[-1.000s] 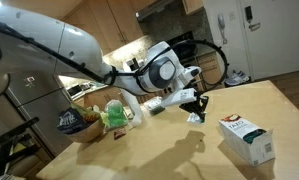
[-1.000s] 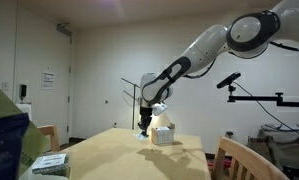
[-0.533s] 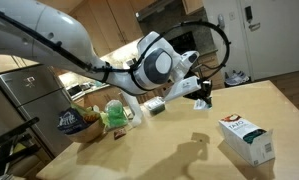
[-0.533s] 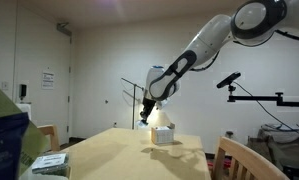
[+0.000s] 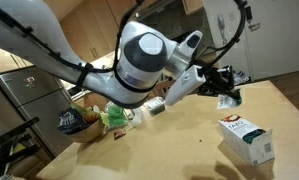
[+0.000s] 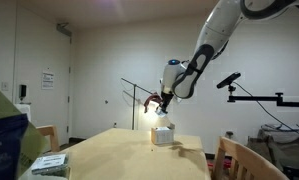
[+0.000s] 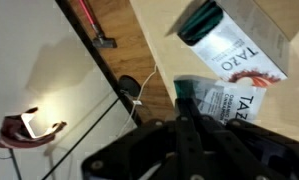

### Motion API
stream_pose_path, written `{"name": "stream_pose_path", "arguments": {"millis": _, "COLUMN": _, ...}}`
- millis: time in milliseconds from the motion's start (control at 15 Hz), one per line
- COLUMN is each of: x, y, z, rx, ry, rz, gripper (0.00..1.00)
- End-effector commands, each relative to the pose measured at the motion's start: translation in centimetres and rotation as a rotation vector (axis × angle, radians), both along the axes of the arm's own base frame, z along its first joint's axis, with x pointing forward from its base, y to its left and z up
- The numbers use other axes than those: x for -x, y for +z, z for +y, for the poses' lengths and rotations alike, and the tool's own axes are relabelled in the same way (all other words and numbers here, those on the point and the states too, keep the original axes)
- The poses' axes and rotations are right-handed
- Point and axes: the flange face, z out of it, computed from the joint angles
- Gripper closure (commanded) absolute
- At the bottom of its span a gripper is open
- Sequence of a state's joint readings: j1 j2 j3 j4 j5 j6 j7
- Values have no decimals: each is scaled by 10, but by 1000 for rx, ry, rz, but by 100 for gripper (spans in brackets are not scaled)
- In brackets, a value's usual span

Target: Take the white object from the table and place it in the box on the table

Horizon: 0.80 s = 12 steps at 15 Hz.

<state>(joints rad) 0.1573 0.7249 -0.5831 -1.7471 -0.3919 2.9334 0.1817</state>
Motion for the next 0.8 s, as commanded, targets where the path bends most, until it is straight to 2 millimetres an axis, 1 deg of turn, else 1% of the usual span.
{"name": "stream_pose_path", "arguments": {"millis": 0, "x": 39, "y": 16, "z": -5, "rx": 100, "ry": -127, "rz": -16, "gripper": 99}}
{"name": "stream_pose_path", "arguments": {"millis": 133, "x": 51, "y": 20, "z": -4, "rx": 169, "ry": -191, "rz": -8, "gripper": 99}}
{"name": "stream_pose_path", "arguments": {"millis": 267, "x": 60, "y": 21, "z": 1, "rx": 226, "ry": -245, "rz": 9, "gripper": 99}}
{"name": "stream_pose_path", "arguments": {"millis": 400, "x": 66, "y": 16, "z": 7, "rx": 284, "ry": -307, "rz": 33, "gripper": 99}}
{"name": "stream_pose_path", "arguments": {"millis": 600, "x": 71, "y": 5, "z": 15, "rx": 362, "ry": -402, "rz": 60, "gripper": 99}}
{"name": "stream_pose_path", "arguments": {"millis": 667, "x": 70, "y": -1, "z": 17, "rx": 373, "ry": -410, "rz": 64, "gripper": 99}}
{"name": "stream_pose_path", "arguments": {"millis": 733, "x": 67, "y": 2, "z": 17, "rx": 330, "ry": -369, "rz": 70, "gripper": 97}}
